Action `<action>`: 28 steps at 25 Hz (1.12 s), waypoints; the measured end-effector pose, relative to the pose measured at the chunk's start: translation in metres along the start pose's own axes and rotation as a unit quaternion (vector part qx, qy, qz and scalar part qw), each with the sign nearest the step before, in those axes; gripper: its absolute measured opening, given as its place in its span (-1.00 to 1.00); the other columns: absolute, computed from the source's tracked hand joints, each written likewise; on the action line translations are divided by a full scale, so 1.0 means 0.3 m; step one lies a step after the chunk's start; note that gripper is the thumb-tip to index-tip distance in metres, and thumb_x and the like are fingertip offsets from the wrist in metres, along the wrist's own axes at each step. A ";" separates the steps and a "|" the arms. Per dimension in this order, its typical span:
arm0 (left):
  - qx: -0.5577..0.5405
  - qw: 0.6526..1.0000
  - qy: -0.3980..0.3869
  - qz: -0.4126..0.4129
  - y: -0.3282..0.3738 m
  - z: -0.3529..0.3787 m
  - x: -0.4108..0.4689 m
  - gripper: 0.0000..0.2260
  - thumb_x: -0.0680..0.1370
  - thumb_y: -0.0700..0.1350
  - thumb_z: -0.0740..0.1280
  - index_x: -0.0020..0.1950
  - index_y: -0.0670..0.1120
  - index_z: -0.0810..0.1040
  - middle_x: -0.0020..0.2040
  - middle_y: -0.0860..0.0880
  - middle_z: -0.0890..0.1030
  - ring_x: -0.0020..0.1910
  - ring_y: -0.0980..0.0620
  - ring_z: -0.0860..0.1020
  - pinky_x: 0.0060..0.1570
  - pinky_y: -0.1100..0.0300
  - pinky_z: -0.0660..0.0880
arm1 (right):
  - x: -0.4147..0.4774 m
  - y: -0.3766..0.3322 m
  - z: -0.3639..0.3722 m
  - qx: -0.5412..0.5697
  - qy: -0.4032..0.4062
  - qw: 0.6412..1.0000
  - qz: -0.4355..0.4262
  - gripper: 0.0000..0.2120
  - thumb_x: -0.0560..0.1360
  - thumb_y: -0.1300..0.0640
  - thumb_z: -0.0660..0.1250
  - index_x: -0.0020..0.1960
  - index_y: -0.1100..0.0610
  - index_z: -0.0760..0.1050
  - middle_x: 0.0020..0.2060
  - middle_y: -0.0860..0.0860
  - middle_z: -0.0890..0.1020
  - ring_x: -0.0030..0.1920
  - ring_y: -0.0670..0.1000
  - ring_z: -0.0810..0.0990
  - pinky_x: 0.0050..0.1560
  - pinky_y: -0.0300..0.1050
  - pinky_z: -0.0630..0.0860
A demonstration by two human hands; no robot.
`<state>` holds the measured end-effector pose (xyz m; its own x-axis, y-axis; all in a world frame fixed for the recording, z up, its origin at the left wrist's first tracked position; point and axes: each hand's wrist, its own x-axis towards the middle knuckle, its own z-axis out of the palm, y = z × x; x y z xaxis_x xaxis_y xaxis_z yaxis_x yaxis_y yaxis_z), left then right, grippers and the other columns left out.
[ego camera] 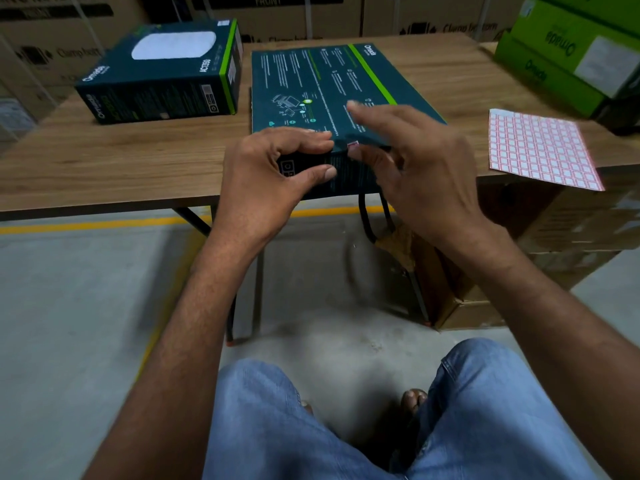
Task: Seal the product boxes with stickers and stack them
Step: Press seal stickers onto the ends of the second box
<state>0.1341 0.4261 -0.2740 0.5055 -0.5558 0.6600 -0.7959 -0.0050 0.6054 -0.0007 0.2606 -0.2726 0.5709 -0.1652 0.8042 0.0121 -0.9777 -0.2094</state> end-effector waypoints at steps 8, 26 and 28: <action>-0.001 1.000 0.005 -0.004 -0.007 0.001 0.000 -0.73 0.44 -0.10 0.63 0.11 -0.10 0.76 0.12 0.05 0.73 0.17 0.18 0.68 0.26 0.10 0.60 | 0.032 -0.010 -0.016 0.035 -0.068 0.993 0.086 -0.84 0.64 0.00 0.32 0.06 0.02 0.64 0.03 -0.12 0.67 0.00 -0.09 0.60 -0.04 0.05 0.56; 0.016 1.000 0.002 0.000 0.011 0.000 -0.001 -0.70 0.45 0.01 0.63 0.11 -0.09 0.75 0.11 0.08 0.72 0.15 0.22 0.67 0.24 0.17 0.59 | -0.041 -0.023 0.049 0.107 0.031 0.990 0.082 -0.83 0.68 0.09 0.35 0.06 0.17 0.65 0.00 -0.03 0.68 0.03 -0.05 0.64 0.00 0.06 0.58; 0.011 1.000 0.011 -0.011 0.017 0.008 -0.001 -0.69 0.44 0.03 0.63 0.10 -0.09 0.76 0.10 0.07 0.73 0.13 0.22 0.68 0.22 0.16 0.61 | -0.037 -0.022 0.045 0.095 0.024 0.992 0.076 -0.84 0.68 0.10 0.34 0.07 0.16 0.65 -0.01 -0.03 0.68 0.01 -0.05 0.64 -0.02 0.06 0.58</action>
<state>0.1291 0.4241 -0.2723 0.5301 -0.5369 0.6563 -0.7913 -0.0350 0.6105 0.0040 0.2704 -0.2875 0.5375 -0.3191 0.7806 0.0858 -0.9002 -0.4270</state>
